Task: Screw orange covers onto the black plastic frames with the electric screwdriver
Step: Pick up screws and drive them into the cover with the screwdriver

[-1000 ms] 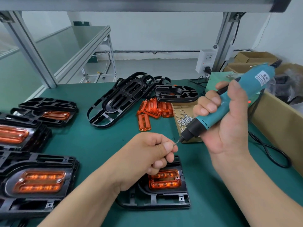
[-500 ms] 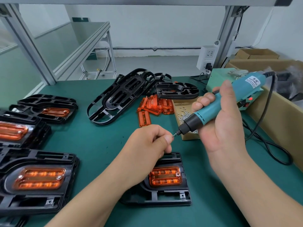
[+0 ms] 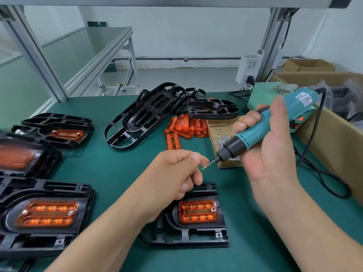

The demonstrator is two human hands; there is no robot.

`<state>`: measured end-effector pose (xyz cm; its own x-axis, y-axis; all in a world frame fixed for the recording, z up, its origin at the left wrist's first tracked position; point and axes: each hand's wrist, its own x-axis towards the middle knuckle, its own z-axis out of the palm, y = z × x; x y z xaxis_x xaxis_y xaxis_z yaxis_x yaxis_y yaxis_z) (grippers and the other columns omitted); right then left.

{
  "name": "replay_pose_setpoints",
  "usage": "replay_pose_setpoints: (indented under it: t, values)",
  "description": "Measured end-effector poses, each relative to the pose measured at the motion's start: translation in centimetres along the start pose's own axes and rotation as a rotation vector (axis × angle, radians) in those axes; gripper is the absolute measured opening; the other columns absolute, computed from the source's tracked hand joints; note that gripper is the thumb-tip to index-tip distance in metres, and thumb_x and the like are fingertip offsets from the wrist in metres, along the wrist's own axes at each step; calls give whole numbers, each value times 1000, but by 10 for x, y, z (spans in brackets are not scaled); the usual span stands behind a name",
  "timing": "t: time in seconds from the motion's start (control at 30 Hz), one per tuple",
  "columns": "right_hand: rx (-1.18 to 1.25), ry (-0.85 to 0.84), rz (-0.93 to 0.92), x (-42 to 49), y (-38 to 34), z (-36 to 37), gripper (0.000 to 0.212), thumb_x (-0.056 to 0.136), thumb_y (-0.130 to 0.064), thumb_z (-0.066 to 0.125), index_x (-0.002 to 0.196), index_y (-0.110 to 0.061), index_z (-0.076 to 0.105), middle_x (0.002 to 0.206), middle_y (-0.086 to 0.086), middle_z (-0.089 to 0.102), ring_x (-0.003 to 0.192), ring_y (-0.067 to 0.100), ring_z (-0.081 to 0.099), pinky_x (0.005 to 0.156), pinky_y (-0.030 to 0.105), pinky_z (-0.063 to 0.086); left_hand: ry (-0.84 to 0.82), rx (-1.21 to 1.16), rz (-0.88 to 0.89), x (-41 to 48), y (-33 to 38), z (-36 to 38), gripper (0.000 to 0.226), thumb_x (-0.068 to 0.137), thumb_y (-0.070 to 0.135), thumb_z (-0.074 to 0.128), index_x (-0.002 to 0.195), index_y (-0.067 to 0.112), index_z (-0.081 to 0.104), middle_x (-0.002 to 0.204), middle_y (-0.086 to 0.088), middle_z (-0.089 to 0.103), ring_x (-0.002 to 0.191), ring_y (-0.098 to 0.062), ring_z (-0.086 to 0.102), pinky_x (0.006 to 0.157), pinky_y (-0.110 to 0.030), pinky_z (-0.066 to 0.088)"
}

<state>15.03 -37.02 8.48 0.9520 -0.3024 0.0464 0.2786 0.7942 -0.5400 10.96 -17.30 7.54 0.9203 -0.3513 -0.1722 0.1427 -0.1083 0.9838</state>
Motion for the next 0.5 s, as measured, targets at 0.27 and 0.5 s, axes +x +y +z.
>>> replay_pose_setpoints:
  t: [0.27, 0.5]
  values:
    - [-152, -155, 110, 0, -9, 1, 16, 102, -28, 58, 91, -16, 56, 68, -3, 44, 53, 9, 44, 50, 23, 42, 147, 722, 111, 0, 0, -27, 21, 87, 60, 72, 103, 47, 75, 62, 25, 52, 59, 4, 51, 63, -26, 42]
    - [-300, -355, 241, -7, -5, 4, 11, 98, -22, 53, 89, -16, 56, 62, -2, 44, 46, 11, 41, 45, 23, 39, 45, 1138, 53, -2, 0, -19, 57, 77, 82, 64, 123, 49, 68, 101, 23, 58, 100, -2, 58, 81, -29, 47]
